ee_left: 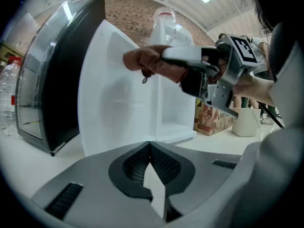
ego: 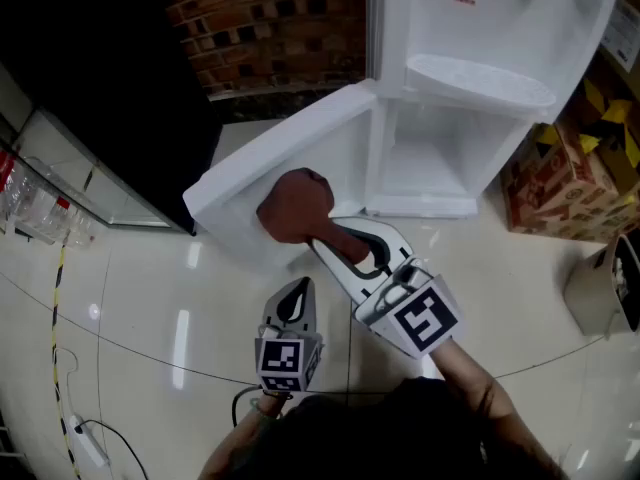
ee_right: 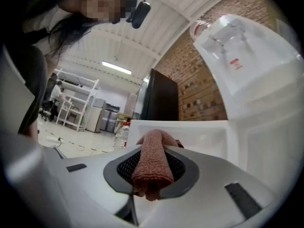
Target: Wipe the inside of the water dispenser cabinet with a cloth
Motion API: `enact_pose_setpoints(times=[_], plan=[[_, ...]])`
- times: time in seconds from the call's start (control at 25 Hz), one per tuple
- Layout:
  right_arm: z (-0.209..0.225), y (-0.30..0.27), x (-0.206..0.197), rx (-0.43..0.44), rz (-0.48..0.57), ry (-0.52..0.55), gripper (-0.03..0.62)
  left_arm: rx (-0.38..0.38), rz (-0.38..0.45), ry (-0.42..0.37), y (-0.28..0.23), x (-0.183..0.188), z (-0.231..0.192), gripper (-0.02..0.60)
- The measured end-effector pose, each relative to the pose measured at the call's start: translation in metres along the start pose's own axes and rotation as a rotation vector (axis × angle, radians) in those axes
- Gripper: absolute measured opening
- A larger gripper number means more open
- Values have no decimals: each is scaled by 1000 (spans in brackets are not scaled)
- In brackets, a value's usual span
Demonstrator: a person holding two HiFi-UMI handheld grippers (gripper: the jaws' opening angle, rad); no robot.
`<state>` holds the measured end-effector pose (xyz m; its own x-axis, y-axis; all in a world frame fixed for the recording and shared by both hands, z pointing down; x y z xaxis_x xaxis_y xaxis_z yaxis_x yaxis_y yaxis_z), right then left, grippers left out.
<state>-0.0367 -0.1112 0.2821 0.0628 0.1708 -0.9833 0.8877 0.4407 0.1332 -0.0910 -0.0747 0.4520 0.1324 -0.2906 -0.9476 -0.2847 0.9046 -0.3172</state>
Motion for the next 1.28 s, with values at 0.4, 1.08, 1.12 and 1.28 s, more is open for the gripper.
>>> enact_pose_setpoints(times=[0.4,1.08,1.12,1.28], plan=[[11,-61,6,46,-50,161,83,48,-28,38,11,-14,-33,-23],[149,34,-28,-342,-203,159,83,43,-30,57,6,-20,-27,-23],[148,34,-28,-339,-201,160,83,42,-27,56,6,-19,-28,-23],[118,21,-21,-279,-149,164,82,45,-28,57,7,-20,-28,-23]])
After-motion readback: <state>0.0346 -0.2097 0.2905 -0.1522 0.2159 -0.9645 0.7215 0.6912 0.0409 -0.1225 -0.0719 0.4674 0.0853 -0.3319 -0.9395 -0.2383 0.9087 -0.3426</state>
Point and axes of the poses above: the fingertips, and each gripper's own axes: y backward along the fingers, z to its right, x out of its top, the point moved 2 cm from there along y, backward along the fingers, and after that the axes turned 9 degrees about x, right-handed, at the moved point
